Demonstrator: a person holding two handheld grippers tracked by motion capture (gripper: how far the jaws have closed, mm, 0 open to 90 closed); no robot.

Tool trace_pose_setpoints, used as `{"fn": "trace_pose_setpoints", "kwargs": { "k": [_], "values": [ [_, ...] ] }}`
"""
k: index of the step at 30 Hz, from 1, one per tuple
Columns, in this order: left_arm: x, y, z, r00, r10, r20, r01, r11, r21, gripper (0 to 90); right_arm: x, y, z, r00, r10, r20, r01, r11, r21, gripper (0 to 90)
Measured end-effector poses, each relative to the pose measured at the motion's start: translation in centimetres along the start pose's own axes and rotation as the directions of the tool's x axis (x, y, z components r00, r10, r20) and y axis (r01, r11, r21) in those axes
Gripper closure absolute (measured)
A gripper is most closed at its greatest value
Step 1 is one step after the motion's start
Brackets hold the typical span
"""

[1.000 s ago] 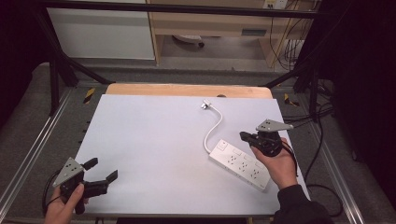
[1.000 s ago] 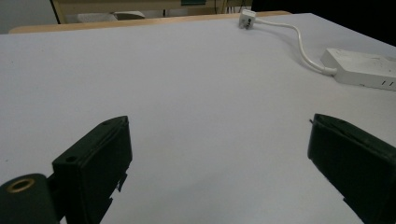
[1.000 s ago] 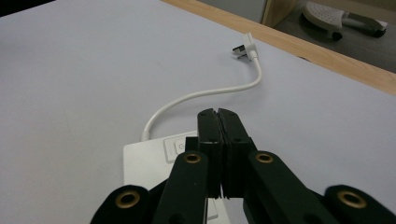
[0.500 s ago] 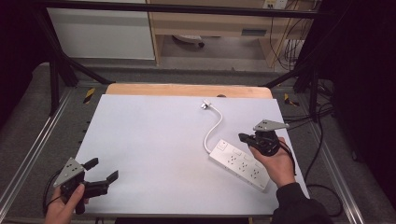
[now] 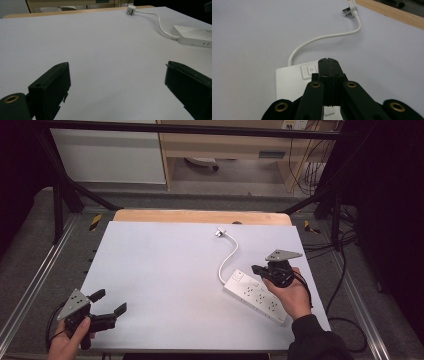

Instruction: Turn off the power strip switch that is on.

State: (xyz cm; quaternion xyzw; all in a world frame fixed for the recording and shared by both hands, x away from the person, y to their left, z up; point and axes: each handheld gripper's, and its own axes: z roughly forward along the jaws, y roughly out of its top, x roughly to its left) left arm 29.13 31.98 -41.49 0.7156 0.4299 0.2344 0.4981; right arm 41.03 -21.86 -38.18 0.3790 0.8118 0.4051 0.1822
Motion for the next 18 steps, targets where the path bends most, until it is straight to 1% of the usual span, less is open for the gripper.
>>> {"fn": "trace_pose_setpoints", "kwargs": {
  "k": [1, 3, 6, 8, 11, 18],
  "values": [
    [0.0, 0.0, 0.0, 1.0, 0.0, 0.0, 0.0, 1.0, 0.0, 6.5, 0.0, -0.1, 0.1, 1.0, -0.004, 0.0, 0.004, 1.0, 0.005, 90.0],
    [0.0, 0.0, 0.0, 1.0, 0.001, 0.001, -0.001, 1.0, -0.001, 6.5, 0.0, -0.4, 0.5, 1.0, 0.004, -0.002, -0.004, 1.0, 0.022, 90.0],
    [-0.1, 0.0, 0.0, 1.0, 0.003, 0.001, -0.003, 1.0, 0.0, 6.6, -0.1, -0.7, 0.7, 1.0, 0.006, -0.002, -0.006, 1.0, 0.029, 90.0],
    [-0.1, 0.0, 0.0, 1.0, 0.002, 0.001, -0.002, 1.0, 0.002, 6.5, 0.0, -0.9, 0.8, 0.9999, 0.016, -0.004, -0.016, 0.999, 0.034, 90.0],
    [-0.1, 0.0, 0.0, 1.0, 0.002, -0.001, -0.002, 1.0, 0.001, 6.5, -0.1, -1.3, 0.9, 0.9998, 0.019, -0.003, -0.019, 0.999, 0.035, 90.0],
    [-0.1, 0.0, 0.1, 1.0, 0.003, 0.0, -0.003, 1.0, 0.003, 6.5, -0.2, -2.1, 0.7, 0.9991, 0.042, 0.003, -0.042, 0.999, 0.02, 90.0]
  ]
}}
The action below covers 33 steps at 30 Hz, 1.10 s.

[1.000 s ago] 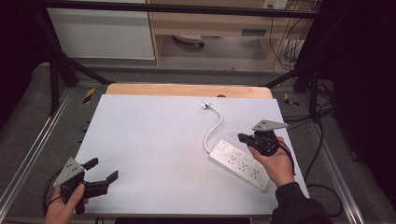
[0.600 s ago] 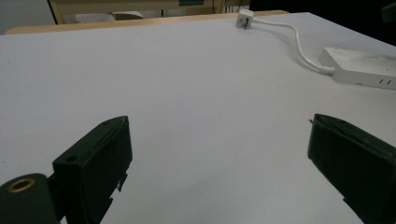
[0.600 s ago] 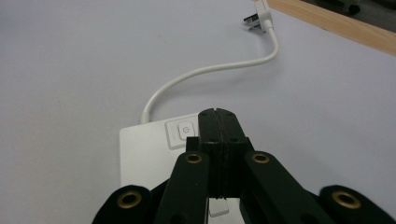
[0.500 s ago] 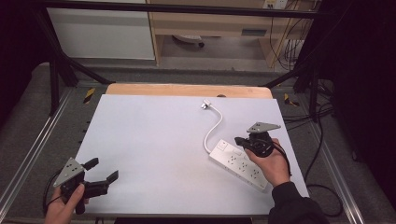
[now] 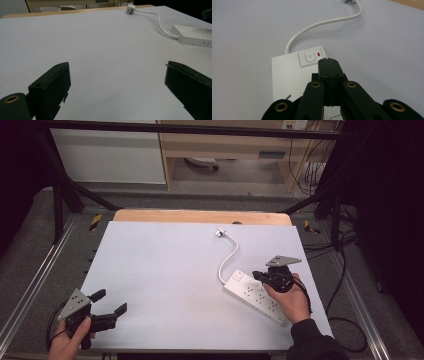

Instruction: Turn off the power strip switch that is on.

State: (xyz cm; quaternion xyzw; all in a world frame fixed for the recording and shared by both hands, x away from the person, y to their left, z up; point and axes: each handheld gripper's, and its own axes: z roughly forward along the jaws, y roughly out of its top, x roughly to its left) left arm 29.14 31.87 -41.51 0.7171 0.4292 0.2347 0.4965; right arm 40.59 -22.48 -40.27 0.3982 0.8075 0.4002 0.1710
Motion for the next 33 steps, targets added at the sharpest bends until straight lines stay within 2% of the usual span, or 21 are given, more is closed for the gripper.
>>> {"fn": "trace_pose_setpoints", "kwargs": {
  "k": [14, 27, 33],
  "values": [
    [0.0, 0.0, 0.0, 1.0, 0.006, -0.005, -0.006, 1.0, 0.002, 6.5, -0.3, -1.6, -0.4, 0.9994, 0.034, 0.01, -0.034, 0.999, -0.007, 90.0],
    [0.0, 0.0, 0.0, 1.0, 0.009, -0.003, -0.009, 1.0, 0.003, 6.6, -0.4, -2.2, -0.2, 0.999, 0.04, 0.016, -0.04, 0.999, -0.002, 90.0],
    [0.0, 0.0, 0.0, 1.0, 0.01, -0.002, -0.01, 1.0, 0.003, 6.5, -0.5, -2.4, 0.2, 0.999, 0.041, 0.021, -0.041, 0.999, 0.016, 90.0]
  ]
}}
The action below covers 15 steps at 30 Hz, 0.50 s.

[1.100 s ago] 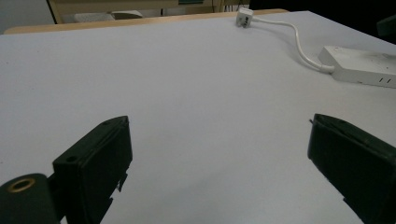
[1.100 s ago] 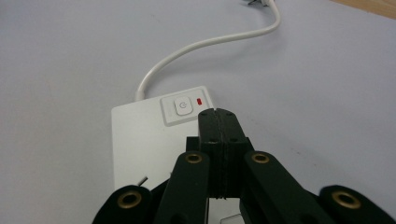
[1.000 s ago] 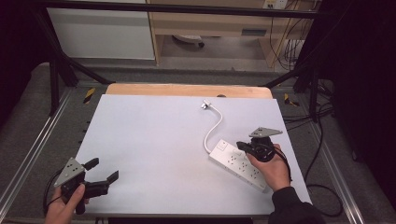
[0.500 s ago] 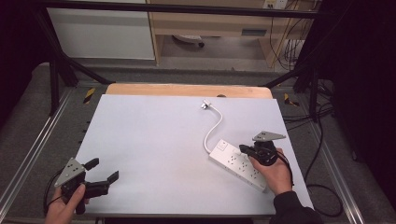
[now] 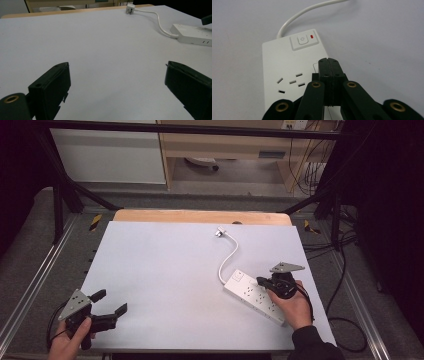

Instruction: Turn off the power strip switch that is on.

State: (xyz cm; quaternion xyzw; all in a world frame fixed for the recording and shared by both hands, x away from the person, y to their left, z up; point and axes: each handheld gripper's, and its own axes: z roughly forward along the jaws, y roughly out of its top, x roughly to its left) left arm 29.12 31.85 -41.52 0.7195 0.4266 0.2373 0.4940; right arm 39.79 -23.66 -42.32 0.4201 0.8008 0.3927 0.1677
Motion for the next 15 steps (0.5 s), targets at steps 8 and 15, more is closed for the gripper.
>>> {"fn": "trace_pose_setpoints", "kwargs": {
  "k": [8, 15],
  "values": [
    [0.03, -0.02, -0.04, 1.0, -0.002, 0.001, 0.002, 1.0, 0.0, 6.6, 0.17, -0.02, 0.36, 1.0, -0.003, -0.003, 0.003, 1.0, 0.006, 90.0],
    [0.02, -0.01, -0.07, 1.0, -0.001, 0.001, 0.001, 1.0, -0.001, 6.5, 0.12, -0.04, 0.78, 1.0, -0.007, -0.003, 0.007, 1.0, 0.015, 90.0]
  ]
}}
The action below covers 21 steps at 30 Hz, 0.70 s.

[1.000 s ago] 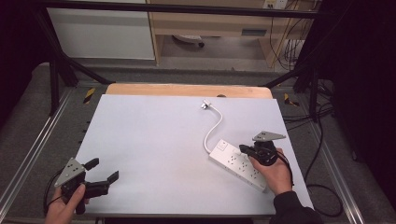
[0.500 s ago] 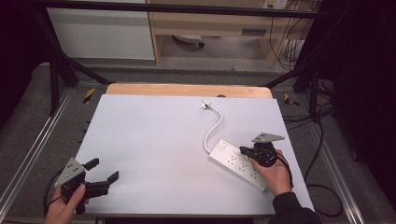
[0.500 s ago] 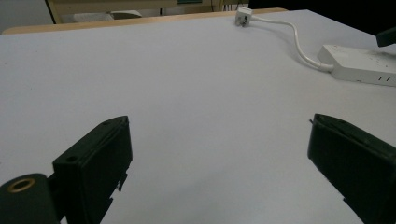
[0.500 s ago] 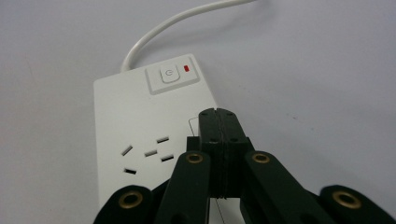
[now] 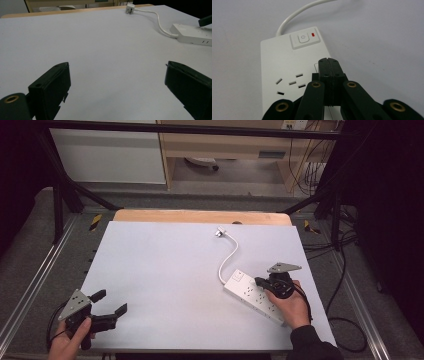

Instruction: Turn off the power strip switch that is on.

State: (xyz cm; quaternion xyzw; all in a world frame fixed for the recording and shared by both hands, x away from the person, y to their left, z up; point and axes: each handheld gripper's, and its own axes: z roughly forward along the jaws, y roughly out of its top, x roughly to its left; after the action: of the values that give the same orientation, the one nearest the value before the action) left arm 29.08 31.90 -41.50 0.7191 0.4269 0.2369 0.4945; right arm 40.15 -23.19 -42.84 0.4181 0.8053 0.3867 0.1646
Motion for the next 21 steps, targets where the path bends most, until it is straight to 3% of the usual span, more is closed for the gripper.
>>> {"fn": "trace_pose_setpoints", "kwargs": {
  "k": [3, 21],
  "values": [
    [0.04, 0.01, 0.06, 1.0, -0.001, -0.001, 0.001, 1.0, 0.001, 6.6, 0.02, -0.08, 0.13, 1.0, 0.0, 0.0, 0.0, 1.0, 0.013, 90.0],
    [0.02, 0.0, -0.01, 1.0, 0.0, -0.002, 0.0, 1.0, 0.001, 6.6, 0.18, -0.64, 0.14, 0.9998, 0.02, 0.003, -0.02, 1.0, -0.024, 90.0]
  ]
}}
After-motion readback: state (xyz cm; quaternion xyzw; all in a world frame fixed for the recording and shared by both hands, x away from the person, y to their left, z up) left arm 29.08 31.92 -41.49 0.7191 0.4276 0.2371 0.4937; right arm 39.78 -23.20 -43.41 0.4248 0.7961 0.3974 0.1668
